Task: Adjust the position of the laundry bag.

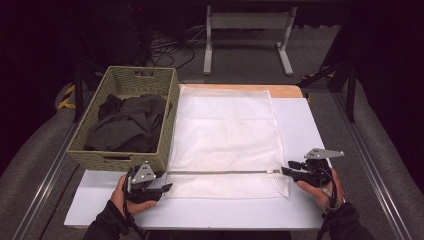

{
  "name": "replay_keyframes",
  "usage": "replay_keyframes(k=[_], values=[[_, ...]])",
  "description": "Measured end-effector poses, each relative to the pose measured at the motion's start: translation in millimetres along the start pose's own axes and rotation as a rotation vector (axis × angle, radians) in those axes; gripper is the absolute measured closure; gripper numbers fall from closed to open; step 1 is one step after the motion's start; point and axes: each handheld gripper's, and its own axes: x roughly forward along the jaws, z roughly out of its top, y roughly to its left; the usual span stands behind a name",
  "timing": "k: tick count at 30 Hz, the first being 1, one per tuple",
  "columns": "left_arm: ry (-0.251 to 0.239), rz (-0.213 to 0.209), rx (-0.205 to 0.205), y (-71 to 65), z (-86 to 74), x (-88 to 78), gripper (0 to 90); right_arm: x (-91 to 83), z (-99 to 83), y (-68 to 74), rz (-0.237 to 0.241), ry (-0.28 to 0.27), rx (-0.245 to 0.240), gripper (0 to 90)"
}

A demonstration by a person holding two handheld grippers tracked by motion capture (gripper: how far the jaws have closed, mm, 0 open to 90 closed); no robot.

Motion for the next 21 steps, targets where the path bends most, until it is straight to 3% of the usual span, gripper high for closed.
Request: replay_keyframes(k=[9, 15, 20, 21], values=[[0.028, -0.018, 0.017, -4.6, 2.0, 5.8, 46.6, 8.5, -9.7, 9.5, -0.003, 0.015, -0.015, 50.6], [0.038, -0.025, 0.001, -0.7, 1.7, 5.7, 55.2, 9.7, -11.6, 10.2, -0.019, -0.009, -0.004, 62.9], [0.041, -0.026, -0.017, 2.5, 1.5, 4.6, 71.8, 10.8, -11.7, 11.9, -0.026, -0.017, 0.005, 69.8], [0.041, -0.034, -0.025, 5.5, 2.7, 5.8, 71.8, 11.1, -11.8, 12.3, -0.032, -0.02, 0.004, 73.8]])
